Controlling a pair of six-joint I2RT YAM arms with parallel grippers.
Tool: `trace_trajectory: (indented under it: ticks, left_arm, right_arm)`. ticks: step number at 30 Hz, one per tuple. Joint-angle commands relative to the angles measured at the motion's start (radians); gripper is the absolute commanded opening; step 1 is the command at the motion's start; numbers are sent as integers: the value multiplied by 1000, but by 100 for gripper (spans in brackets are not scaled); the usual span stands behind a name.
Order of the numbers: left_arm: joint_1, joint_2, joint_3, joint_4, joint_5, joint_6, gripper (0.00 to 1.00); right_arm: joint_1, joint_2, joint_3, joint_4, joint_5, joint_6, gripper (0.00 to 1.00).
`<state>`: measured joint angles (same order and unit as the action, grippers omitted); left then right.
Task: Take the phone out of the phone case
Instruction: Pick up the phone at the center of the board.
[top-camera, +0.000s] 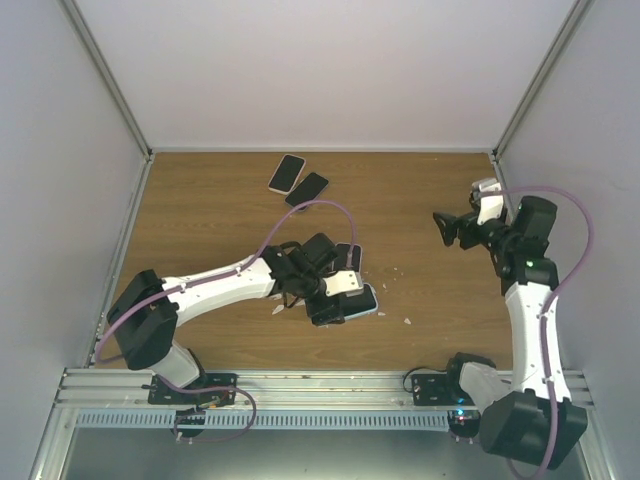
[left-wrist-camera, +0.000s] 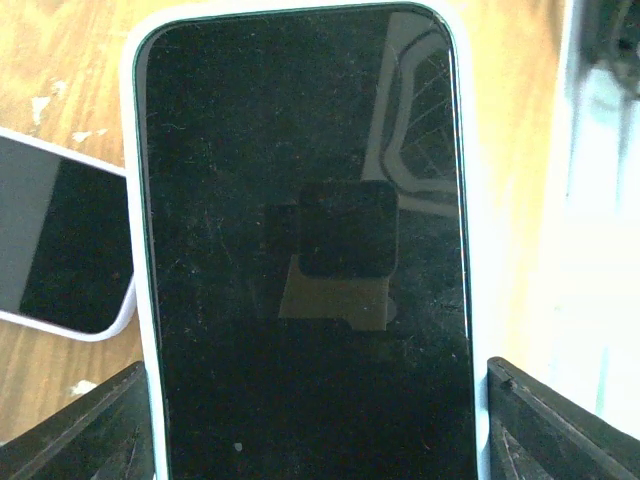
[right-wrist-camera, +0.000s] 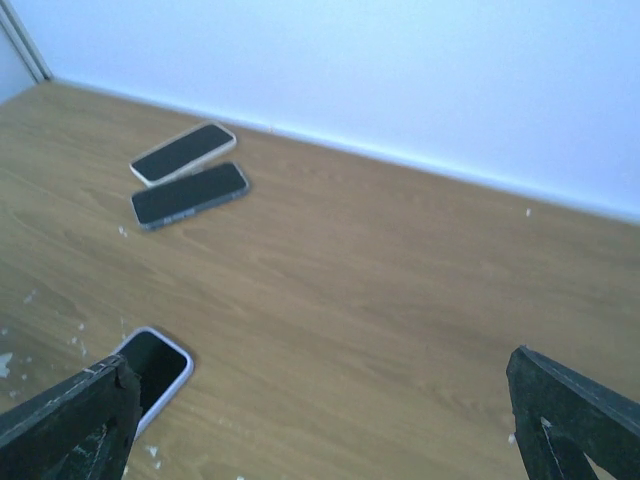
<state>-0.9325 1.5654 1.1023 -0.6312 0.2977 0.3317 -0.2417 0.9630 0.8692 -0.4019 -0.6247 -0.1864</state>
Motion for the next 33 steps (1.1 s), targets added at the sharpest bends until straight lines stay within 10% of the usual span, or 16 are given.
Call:
trace_trajectory:
  ticks: [1,33]
  left_arm:
    - [14,-39,42,5,132,21,46]
    - [248,-88,451,152,-343,-140,43]
  right_arm:
    - [-5,23,85,-36,-64,-1,100]
    - [312,324,263,370,-366,845,95]
